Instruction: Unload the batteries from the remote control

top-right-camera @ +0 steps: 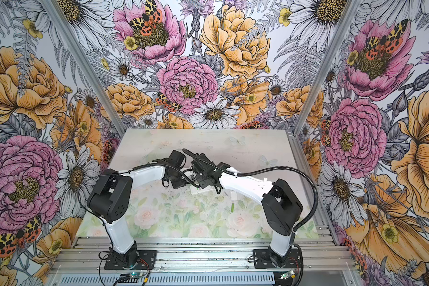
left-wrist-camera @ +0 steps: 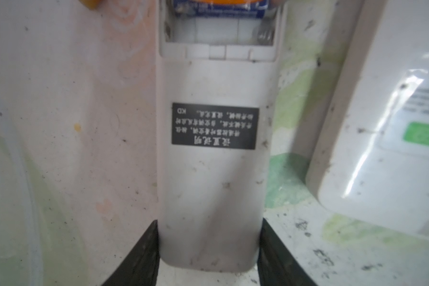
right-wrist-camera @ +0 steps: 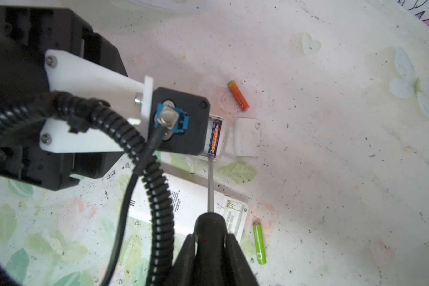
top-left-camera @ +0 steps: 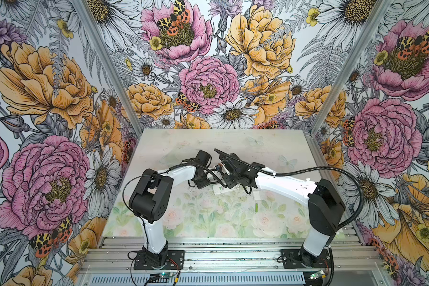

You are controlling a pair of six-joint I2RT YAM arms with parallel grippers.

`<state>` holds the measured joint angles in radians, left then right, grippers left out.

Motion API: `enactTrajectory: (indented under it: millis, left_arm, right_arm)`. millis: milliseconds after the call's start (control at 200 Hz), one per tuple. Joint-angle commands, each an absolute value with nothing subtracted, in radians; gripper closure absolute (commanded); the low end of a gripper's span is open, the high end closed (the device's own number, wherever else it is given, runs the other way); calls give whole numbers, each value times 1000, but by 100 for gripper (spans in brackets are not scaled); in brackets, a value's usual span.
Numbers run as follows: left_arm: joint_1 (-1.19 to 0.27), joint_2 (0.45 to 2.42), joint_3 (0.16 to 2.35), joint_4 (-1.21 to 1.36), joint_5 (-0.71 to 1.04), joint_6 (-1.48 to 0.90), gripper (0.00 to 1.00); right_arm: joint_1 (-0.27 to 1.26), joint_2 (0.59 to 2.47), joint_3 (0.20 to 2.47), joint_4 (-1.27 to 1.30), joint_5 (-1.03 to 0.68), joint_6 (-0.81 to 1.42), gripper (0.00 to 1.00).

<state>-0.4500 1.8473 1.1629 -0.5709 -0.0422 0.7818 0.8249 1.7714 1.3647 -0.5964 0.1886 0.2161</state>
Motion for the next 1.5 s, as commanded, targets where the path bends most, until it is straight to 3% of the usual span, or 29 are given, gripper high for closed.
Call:
enactTrajectory:
  millis: [0,711,1221,1491]
  left_arm:
    - [-459,1830,1147,-576,-67,801,100]
    - [-468,1830,1151,-584,-65,805,100]
    - [-456,1841,1194,-663,8,765,100]
    - [-462,1850,1203,-685,38,753,100]
  right_arm:
    - [821,1781,1388,-609,163,194,100]
    - [897,1817,1379,-626,307,92,100]
    - [995,1836,1319,-573,662,191,100]
    - [968,1753,1204,-351,493,238,100]
